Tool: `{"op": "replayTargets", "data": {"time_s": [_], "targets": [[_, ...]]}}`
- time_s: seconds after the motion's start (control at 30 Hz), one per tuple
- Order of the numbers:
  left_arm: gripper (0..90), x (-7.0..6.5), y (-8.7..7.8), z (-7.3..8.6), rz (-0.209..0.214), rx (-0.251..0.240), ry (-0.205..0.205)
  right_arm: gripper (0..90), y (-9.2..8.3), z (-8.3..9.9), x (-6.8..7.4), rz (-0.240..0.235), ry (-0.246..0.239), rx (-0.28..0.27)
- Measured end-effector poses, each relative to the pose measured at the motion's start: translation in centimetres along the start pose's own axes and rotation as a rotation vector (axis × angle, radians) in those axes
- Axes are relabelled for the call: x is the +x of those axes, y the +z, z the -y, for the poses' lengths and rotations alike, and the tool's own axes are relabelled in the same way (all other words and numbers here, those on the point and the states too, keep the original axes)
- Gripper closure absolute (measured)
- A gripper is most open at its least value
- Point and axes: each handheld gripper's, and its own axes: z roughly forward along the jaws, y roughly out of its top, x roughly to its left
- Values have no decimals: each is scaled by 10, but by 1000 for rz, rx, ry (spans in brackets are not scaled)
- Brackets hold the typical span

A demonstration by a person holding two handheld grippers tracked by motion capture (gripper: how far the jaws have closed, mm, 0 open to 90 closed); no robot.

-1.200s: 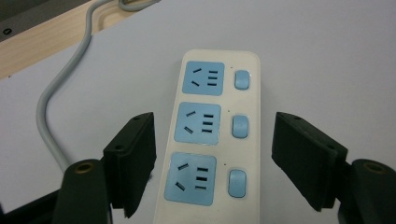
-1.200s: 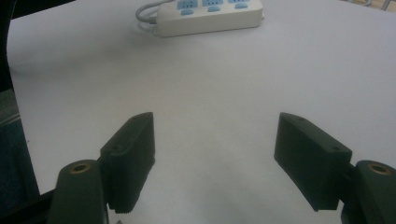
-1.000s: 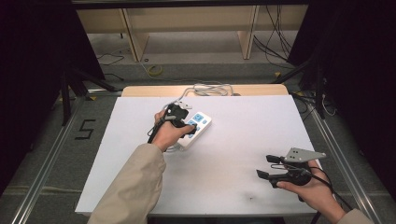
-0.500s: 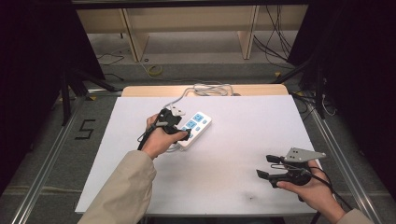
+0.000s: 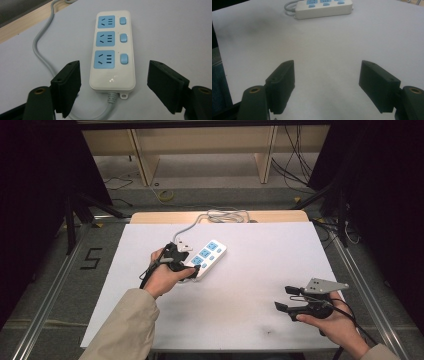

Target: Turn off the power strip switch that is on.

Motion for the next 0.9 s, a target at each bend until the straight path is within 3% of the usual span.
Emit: {"op": "replayTargets", "data": {"time_s": [0.23,0.4,0.57,0.9], "targets": [[251,-4,-10,15,36,-33,-42,293,0,0,0,1,-1,-1],[245,-6,-16,26,40,-47,-35,293,0,0,0,0,1,2],[236,-5,-21,34,42,-76,-55,293,0,0,0,0,1,2],[217,-7,-31,51,40,-79,-43,292,0,0,0,-2,0,3]]}}
